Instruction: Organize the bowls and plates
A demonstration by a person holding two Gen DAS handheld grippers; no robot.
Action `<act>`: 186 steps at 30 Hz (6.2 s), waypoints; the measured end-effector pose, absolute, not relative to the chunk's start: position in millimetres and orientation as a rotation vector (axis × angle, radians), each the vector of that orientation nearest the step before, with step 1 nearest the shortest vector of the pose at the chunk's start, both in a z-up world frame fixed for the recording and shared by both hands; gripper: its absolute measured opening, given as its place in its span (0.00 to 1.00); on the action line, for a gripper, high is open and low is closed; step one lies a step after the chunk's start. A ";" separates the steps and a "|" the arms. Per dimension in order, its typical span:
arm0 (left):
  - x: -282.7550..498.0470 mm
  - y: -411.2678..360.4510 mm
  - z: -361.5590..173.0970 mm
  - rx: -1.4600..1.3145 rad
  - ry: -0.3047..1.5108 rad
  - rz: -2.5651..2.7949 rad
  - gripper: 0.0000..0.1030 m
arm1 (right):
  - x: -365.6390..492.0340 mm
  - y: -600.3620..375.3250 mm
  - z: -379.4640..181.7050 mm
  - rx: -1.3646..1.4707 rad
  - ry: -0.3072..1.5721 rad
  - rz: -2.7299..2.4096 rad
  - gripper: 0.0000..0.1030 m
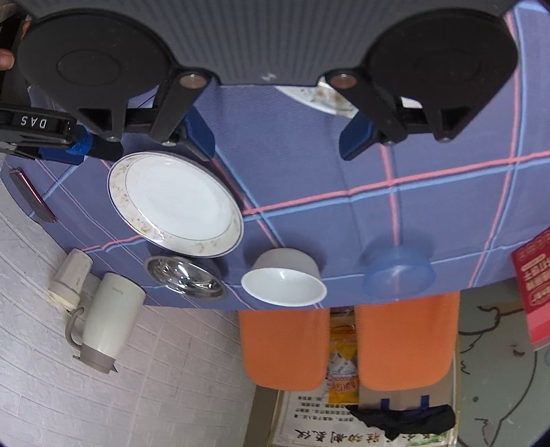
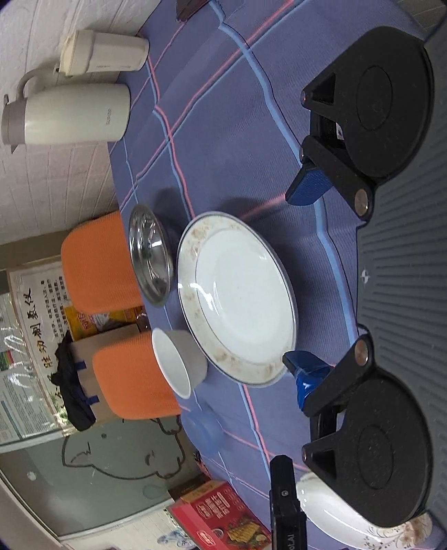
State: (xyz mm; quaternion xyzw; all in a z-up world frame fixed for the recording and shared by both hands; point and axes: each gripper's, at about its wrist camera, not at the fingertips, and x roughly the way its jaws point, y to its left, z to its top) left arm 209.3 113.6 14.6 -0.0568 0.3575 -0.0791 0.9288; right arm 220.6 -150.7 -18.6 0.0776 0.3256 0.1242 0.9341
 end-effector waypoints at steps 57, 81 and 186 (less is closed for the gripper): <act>256.7 87.6 23.9 -0.055 0.777 -0.216 0.53 | 227.7 -76.9 -0.7 -0.052 0.561 0.382 0.83; 93.7 204.1 -6.0 -0.180 0.785 0.101 0.56 | 111.5 28.6 -19.3 -0.185 0.625 0.695 0.83; 527.6 -15.5 -12.6 0.059 0.902 -0.239 0.80 | 438.9 -162.4 -34.8 0.051 0.707 0.199 0.83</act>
